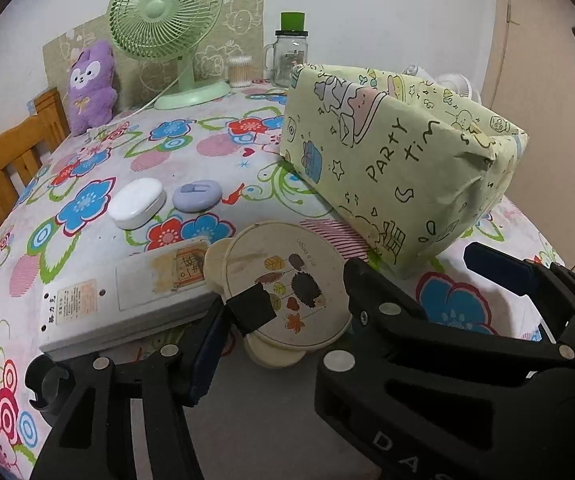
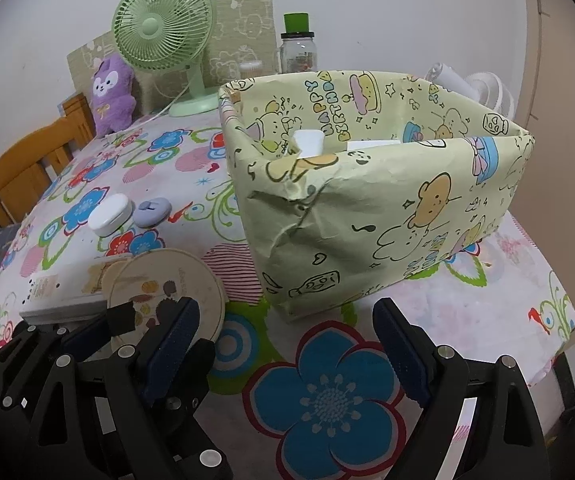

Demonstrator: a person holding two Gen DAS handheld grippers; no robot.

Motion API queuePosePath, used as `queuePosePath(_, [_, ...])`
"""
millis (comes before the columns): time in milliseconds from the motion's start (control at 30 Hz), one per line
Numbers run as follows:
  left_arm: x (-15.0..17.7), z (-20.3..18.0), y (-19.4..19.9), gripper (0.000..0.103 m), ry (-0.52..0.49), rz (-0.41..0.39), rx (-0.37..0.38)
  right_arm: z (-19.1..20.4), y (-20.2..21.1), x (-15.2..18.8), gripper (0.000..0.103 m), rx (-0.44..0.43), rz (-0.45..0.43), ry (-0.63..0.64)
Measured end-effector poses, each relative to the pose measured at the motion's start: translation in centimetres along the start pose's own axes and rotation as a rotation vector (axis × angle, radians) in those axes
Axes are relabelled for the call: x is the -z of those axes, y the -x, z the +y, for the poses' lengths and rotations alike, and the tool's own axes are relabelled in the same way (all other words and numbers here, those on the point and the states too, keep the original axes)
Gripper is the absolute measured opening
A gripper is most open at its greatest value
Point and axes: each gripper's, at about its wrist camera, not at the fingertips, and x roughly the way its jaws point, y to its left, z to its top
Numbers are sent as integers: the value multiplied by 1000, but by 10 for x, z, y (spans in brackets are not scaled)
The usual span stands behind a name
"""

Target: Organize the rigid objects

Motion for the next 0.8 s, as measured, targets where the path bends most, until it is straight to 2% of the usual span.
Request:
queuePosePath(33, [0,0,1,60,-3,-5,0,0,0,0,91,-1,-1,-1])
queuePosePath(67, [-1,0,6,47,-4,-32,-9,0,0,-1,91,-4,-3,-3])
queuePosePath(100, [-2,-1,9,41,-9,-50,-8,0,2,-1,91,-9,-14,-11])
queuePosePath(167, [-4,-1,12,36,-11,-66,-5,1,9,-4,91,-24,-45,-12])
queuePosePath(500, [-2,1,19,29,-8,-74,22,7,17,-3,91,-5,-55,8])
queuePosePath(800, [3,-12,24,25,-59,-88,41,-2,27,4,93,14,-61,-5])
